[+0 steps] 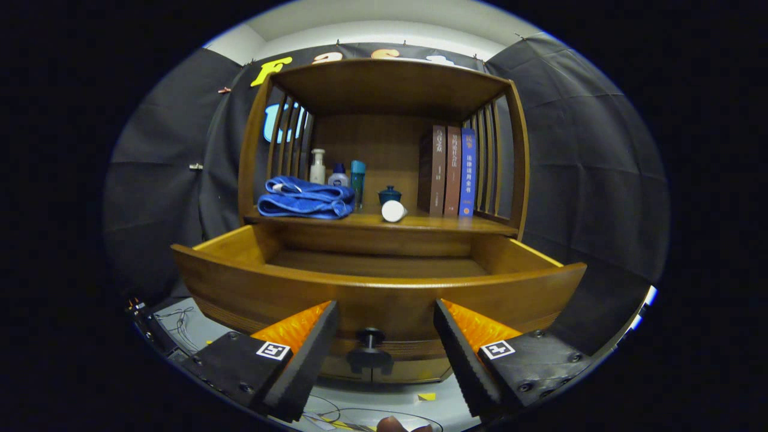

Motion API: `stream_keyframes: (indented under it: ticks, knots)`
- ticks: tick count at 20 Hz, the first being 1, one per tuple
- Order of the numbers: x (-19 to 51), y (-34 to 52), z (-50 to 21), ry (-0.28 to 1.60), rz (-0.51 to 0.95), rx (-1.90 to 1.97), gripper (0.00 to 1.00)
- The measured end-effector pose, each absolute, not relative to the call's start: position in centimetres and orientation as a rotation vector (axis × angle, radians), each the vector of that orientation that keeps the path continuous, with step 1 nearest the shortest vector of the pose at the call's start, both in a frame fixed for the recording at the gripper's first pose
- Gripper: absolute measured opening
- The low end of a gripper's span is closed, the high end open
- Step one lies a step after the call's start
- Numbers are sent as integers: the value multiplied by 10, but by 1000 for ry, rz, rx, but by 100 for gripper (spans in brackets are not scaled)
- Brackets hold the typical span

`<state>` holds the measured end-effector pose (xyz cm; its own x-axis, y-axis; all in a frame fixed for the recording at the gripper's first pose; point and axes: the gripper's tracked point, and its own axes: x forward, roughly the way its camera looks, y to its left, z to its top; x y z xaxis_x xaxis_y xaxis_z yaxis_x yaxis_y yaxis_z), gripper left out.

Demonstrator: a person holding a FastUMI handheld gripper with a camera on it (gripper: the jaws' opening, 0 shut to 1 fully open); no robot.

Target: Pull open the drawer, take out the items inside it, and place them on the countertop above the cabinet.

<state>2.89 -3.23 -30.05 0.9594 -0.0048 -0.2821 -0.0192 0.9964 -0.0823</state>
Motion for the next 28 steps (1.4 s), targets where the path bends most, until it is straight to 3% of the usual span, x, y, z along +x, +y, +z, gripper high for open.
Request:
stream_keyframes:
  ticks: [12, 28]
  knots:
    - [37, -28, -308, 303, -5, -91, 100]
    - [145, -20, -321, 326, -18, -88, 100]
